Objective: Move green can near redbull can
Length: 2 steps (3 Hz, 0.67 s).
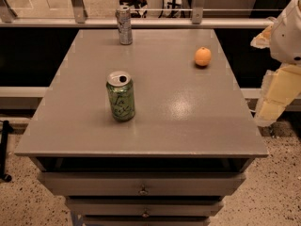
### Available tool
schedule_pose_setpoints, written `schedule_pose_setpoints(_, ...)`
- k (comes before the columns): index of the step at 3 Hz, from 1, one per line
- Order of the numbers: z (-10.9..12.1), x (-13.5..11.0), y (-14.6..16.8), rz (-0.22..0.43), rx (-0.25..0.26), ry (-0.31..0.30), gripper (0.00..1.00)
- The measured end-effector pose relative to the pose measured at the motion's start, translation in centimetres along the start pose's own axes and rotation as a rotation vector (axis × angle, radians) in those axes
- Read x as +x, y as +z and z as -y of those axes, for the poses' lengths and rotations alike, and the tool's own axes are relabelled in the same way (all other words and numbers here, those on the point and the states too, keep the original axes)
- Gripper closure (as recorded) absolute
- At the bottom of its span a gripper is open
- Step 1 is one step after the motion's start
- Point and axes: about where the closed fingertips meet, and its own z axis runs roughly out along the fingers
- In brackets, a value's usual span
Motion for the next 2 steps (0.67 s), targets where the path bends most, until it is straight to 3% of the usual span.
schedule_pose_setpoints(1,0.0,-0.3,0.1,0.013,-0.003,0.004,0.0)
schedule_pose_setpoints(2,-0.5,-5.6,2.3,0.215,-0.064,0.054,0.0)
